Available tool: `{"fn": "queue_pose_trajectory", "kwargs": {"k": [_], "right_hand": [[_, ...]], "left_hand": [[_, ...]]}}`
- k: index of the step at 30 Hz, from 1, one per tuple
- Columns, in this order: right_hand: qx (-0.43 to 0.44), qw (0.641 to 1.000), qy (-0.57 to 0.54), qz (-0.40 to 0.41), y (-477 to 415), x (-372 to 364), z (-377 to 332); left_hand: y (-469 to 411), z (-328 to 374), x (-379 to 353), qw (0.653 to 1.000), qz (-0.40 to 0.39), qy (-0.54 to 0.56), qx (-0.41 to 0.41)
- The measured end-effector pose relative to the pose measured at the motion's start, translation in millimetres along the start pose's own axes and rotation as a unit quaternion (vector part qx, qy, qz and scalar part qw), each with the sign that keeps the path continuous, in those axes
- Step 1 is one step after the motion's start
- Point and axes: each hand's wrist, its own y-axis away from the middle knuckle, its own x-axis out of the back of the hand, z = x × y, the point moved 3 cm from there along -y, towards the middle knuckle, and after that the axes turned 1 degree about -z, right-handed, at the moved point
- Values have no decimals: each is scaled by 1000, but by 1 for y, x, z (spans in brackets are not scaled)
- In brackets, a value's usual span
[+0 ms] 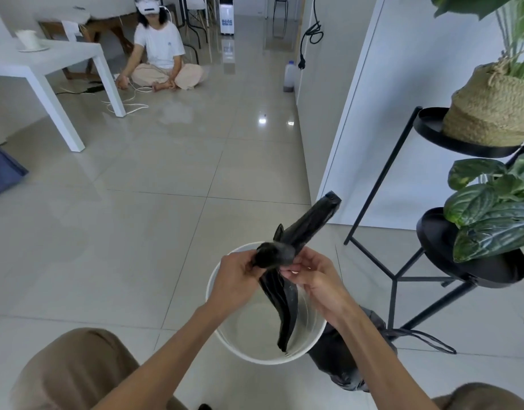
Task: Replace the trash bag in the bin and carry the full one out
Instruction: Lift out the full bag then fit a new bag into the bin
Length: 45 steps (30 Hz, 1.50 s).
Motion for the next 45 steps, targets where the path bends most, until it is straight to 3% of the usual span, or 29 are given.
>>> {"fn": "queue_pose_trajectory", "kwargs": {"k": [2, 6, 9, 12, 13, 14, 17, 18, 20, 23, 26, 29, 31, 33, 36, 37, 40, 42, 45], "right_hand": [[9, 998, 54, 40, 0, 5, -8], [20, 976, 96, 196, -8, 26, -15], [12, 959, 99, 264, -16, 41, -15], [8, 953, 162, 256, -17, 42, -18], [5, 952, 183, 247, -17, 40, -18], [3, 949, 204, 238, -17, 37, -18], [3, 936, 272, 222, -19, 27, -19], [5, 932, 288, 220, -19, 22, -20], [15, 927, 316, 203, -20, 11, -22], [22, 925, 342, 160, -18, -4, -28], [-16, 934, 340, 113, -15, 5, -34], [-58, 942, 326, 58, -19, 21, -36], [-48, 958, 274, 68, -25, 20, -35], [-8, 962, 241, 126, -25, 9, -32], [62, 919, 274, 275, 1, -6, -20], [50, 918, 271, 287, 12, -9, -15], [-107, 964, 178, 166, 25, -16, 5], [-126, 976, 130, 117, 26, -21, 14], [-117, 977, 130, 123, 22, -24, 19]], "left_hand": [[-3, -7, 5, 999, 3, 39, 31], [4, -21, 25, 986, 68, 84, 130], [9, -28, 38, 994, -38, -8, 102], [14, -25, 54, 964, -212, -130, 90], [11, -22, 62, 956, -213, -182, 81], [6, -16, 74, 962, -167, -204, 75], [-5, 25, 92, 995, 10, -88, 47], [-5, 42, 86, 997, 9, -78, 27], [2, 60, 53, 986, -66, -154, 0], [12, 47, 4, 922, -137, -363, -11], [10, 22, 4, 887, -136, -442, 15], [12, 12, 12, 914, -169, -370, -8], [17, 17, 10, 936, -217, -274, -49], [19, 19, 7, 952, -218, -207, -56], [22, 10, 7, 976, -167, -143, 5], [25, 10, 6, 979, -152, -132, 13], [32, 7, 1, 984, -148, -101, 14], [38, 6, -7, 981, -178, -74, 26], [43, 10, -10, 980, -194, -15, 28]]}}
